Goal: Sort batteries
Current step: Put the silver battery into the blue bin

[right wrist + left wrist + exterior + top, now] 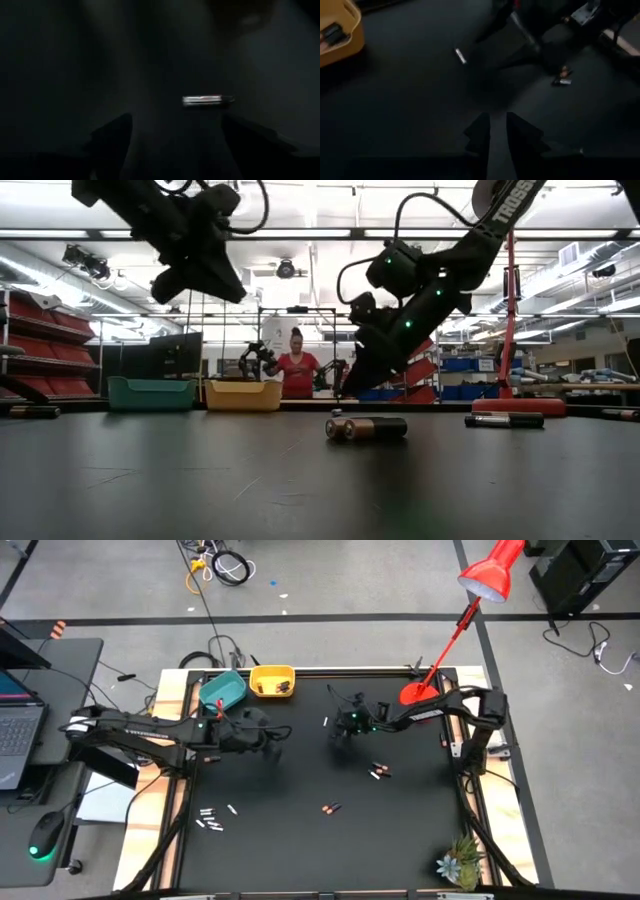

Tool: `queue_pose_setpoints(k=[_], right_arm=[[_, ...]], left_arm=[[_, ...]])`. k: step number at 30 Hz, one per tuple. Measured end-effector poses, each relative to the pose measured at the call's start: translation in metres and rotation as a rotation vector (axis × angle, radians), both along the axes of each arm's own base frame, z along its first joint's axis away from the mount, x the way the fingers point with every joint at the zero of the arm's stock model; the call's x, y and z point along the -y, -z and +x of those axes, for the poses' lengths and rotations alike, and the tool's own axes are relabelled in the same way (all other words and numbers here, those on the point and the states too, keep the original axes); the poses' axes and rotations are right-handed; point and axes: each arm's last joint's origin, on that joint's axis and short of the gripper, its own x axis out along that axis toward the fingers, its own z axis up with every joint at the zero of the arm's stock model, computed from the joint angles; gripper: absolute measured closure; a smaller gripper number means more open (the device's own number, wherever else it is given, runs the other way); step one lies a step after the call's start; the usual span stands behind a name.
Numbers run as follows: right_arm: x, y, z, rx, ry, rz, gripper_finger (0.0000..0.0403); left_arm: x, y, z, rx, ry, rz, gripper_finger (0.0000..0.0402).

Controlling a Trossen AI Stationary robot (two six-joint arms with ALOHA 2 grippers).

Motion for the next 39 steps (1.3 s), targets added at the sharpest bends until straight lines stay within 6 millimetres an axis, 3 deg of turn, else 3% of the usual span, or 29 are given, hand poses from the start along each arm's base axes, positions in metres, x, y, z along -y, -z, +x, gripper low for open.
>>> queue_pose_setpoints(k=[16,24,28,31,33,39], right_arm=[[0.021,0.026,-0.01,-0.092,0.052,0.05,0.0097],[0.02,0.032,-0.019,-0.111,0.067,0.083,0.0135],[0.019,0.008,-0.026,-0.15,0.083,0.131,0.0153],[0.021,-0.033,-0.034,-0.128,0.124,0.134,0.0158],[0.022,-0.054,-0.049,-0.146,0.196,0.187,0.0158],[0.015,-0.064,-0.09,-0.233,0.361,0.347,0.0163]], left_arm=[[0.001,0.003,-0.004,-0.045,0.006,0.006,0.033],[0.002,0.004,-0.005,-0.066,0.014,0.004,0.033],[0.002,0.004,-0.005,-0.065,0.021,-0.002,0.033],[0.002,0.005,-0.005,-0.066,0.032,-0.008,0.033],[0.002,0.004,-0.005,-0.067,0.037,-0.004,0.033],[0.002,0.003,-0.004,-0.057,0.051,0.04,0.033]])
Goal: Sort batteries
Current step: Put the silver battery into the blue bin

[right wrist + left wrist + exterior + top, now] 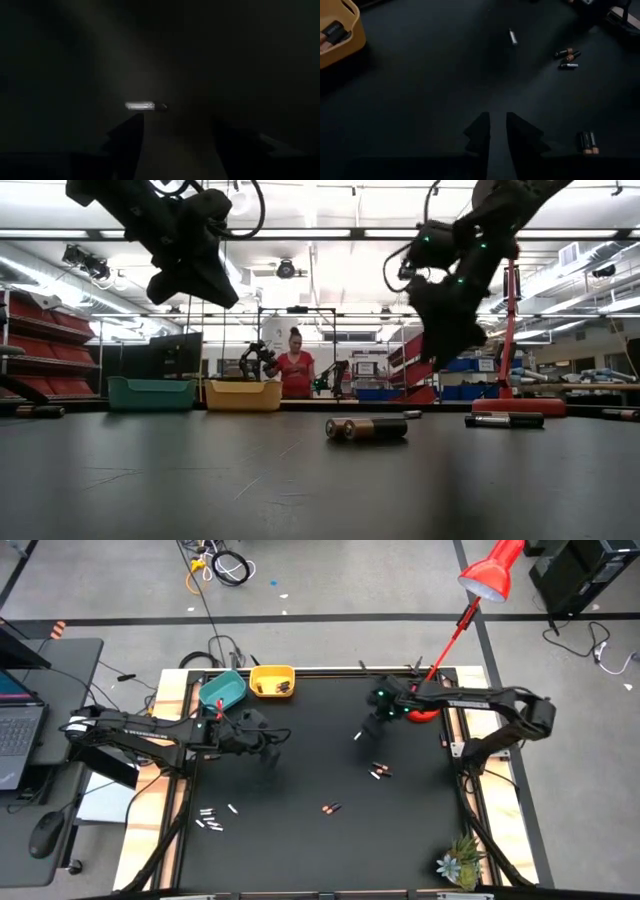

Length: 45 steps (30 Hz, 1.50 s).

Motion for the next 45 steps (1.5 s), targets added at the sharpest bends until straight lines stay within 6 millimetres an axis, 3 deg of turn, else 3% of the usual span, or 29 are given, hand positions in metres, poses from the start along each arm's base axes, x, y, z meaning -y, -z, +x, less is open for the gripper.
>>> queue_pose_setpoints(k=[3,15,22,37,45], right_arm=[[-0.009,0.02,-0.013,-0.12,-0.007,0.047,0.0171],[-0.049,0.064,0.004,-0.229,-0.251,0.025,0.0186],[-0.056,0.064,0.008,-0.228,-0.28,-0.019,0.0188],[-0.058,0.061,0.008,-0.219,-0.66,-0.116,0.02],[-0.06,0.074,0.012,-0.222,-0.714,-0.03,0.0263]], left_arm=[[0.0,0.0,0.0,0.0,0.005,0.018,0.033],[0.0,-0.002,0.001,0.018,0.004,0.017,0.033],[0.0,-0.002,0.002,0.022,0.002,0.015,0.033],[0.0,-0.002,0.002,0.025,0.003,0.016,0.033],[0.0,-0.002,0.002,0.024,0.004,0.016,0.033]])
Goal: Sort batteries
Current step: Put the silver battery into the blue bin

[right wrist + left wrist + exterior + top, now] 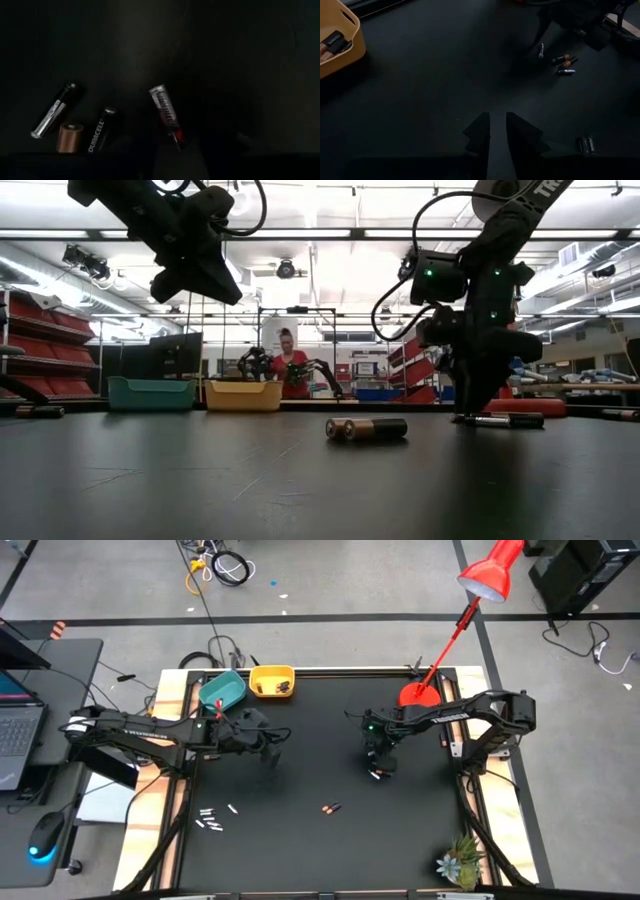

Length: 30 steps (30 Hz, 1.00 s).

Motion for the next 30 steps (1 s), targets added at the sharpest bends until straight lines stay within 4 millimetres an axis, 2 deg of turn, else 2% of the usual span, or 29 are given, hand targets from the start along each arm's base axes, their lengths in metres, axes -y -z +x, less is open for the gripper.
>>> queue_pose_setpoints(k=[5,10,16,21,25,30], right_arm=[[0.0,0.002,0.001,-0.031,-0.016,-0.118,0.0312],[0.001,0.002,0.002,-0.02,-0.034,-0.144,0.0379],[-0.005,-0.002,0.006,-0.029,-0.026,-0.159,0.038],[-0.005,-0.027,0.017,0.027,0.001,-0.177,0.038],[-0.003,-0.054,0.024,0.096,0.05,-0.176,0.038],[-0.004,-0.081,0.029,0.185,0.091,-0.191,0.038]], left_arm=[[0.0,0.0,0.0,0.001,-0.002,-0.002,0.033],[0.0,0.0,0.0,0.002,-0.004,-0.004,0.033],[0.0,0.0,0.0,0.007,-0.012,-0.016,0.033],[-0.001,0.0,0.001,0.038,-0.038,-0.09,0.033],[-0.004,-0.006,0.005,0.135,-0.066,-0.194,0.0329],[-0.009,-0.01,0.008,0.202,-0.102,-0.225,0.0307]])
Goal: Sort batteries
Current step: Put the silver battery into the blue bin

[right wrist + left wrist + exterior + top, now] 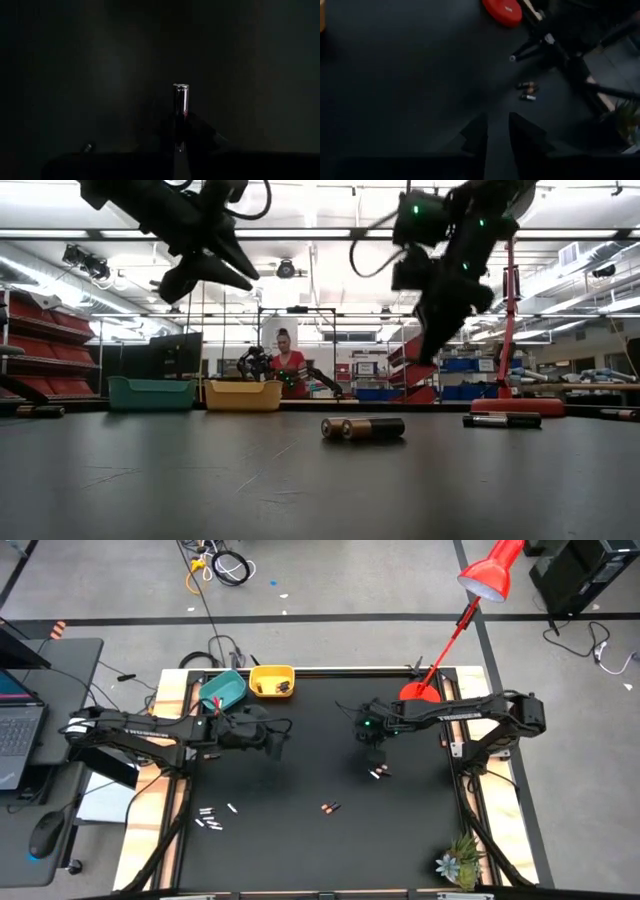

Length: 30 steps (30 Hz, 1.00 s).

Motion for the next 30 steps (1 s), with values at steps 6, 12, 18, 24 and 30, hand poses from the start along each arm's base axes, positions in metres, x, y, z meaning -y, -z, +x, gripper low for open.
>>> queue_pose_setpoints(k=[6,12,18,24,30], right_arm=[[-0.009,-0.058,0.016,0.223,0.035,0.023,0.038],[-0.014,-0.111,0.039,0.511,0.078,0.097,0.038],[-0.014,-0.126,0.043,0.593,0.131,0.14,0.038],[-0.014,-0.126,0.042,0.589,0.134,0.141,0.038],[-0.01,-0.127,0.042,0.595,0.145,0.139,0.038]], left_arm=[[-0.008,-0.007,0.017,0.173,-0.03,-0.027,0.0238],[-0.02,-0.015,0.046,0.434,-0.048,0.087,0.0197],[-0.026,-0.012,0.061,0.474,-0.108,0.175,0.0198],[-0.025,-0.028,0.075,0.458,-0.104,0.331,0.0199],[-0.025,-0.039,0.082,0.462,-0.088,0.391,0.0199]])
